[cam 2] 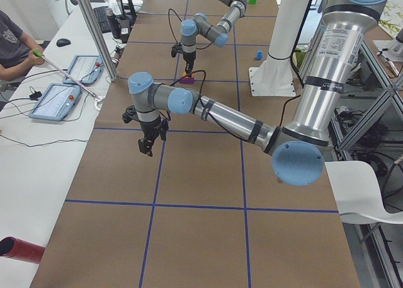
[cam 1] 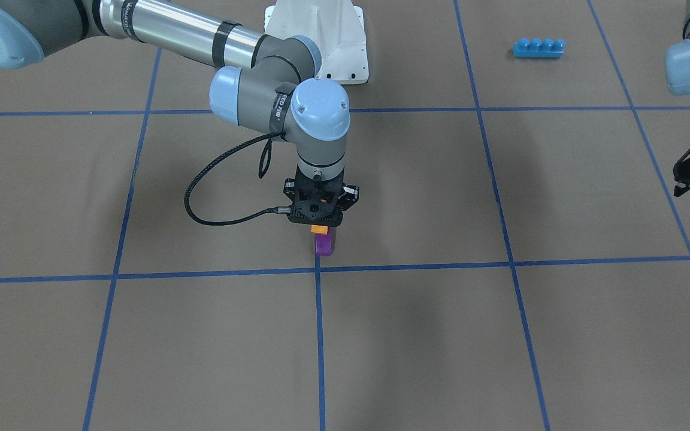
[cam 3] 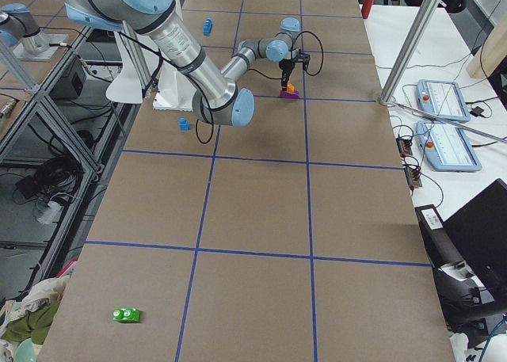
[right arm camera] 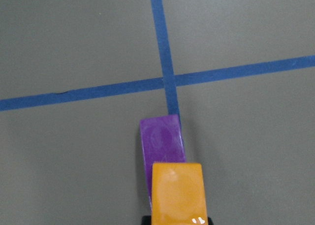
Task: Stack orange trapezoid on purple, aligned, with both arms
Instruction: 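Lower the orange trapezoid onto the purple block, aligning their edges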
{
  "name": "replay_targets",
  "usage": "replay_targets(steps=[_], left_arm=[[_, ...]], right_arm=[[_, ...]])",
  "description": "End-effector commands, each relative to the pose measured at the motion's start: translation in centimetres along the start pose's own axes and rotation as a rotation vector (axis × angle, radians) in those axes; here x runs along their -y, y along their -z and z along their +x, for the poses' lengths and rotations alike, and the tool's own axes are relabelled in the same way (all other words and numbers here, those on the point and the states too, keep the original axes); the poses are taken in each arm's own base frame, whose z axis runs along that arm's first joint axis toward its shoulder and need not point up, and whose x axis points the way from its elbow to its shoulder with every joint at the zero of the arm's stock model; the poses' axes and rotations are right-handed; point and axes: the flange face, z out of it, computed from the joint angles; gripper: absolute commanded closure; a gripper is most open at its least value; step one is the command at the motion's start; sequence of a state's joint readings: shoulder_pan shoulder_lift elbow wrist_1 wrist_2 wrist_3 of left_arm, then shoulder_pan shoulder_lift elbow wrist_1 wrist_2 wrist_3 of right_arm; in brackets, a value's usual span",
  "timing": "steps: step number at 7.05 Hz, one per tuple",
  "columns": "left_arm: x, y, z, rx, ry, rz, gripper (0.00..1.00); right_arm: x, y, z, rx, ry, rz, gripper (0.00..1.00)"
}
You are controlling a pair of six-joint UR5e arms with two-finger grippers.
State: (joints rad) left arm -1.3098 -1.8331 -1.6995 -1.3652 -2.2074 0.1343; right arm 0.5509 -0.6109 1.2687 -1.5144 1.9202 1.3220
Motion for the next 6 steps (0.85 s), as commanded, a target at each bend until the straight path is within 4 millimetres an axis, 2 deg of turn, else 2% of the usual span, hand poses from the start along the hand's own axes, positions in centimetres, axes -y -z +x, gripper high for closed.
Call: replay_targets(steps=[1, 3, 4, 5, 6], left_arm=[[0.07, -0.16, -0.05, 0.001, 0.0, -0.003, 0.0], [0.14, -0.09, -0.01, 0.001, 0.001, -0.002, 0.0], [0.21, -0.03, 0.04, 0.0, 0.0, -0.001, 0.0], [0.28, 0.03, 0.07, 0.001, -0.001, 0.0, 0.0], [0.28, 0.04, 0.07, 0.001, -0.001, 0.0, 0.0]], right_arm=[[-0.38, -0.81, 0.37, 0.025, 0.0, 0.01, 1.0], [-0.33, -0.51, 0.25, 0.032, 0.002, 0.013, 1.0], [0.13, -0.01, 0.25, 0.056, 0.002, 0.022, 0.75], [-0.01, 0.18, 0.09, 0.067, 0.007, 0.025, 0.01], [0.1, 0.06, 0.29, 0.065, 0.007, 0.024, 0.0]])
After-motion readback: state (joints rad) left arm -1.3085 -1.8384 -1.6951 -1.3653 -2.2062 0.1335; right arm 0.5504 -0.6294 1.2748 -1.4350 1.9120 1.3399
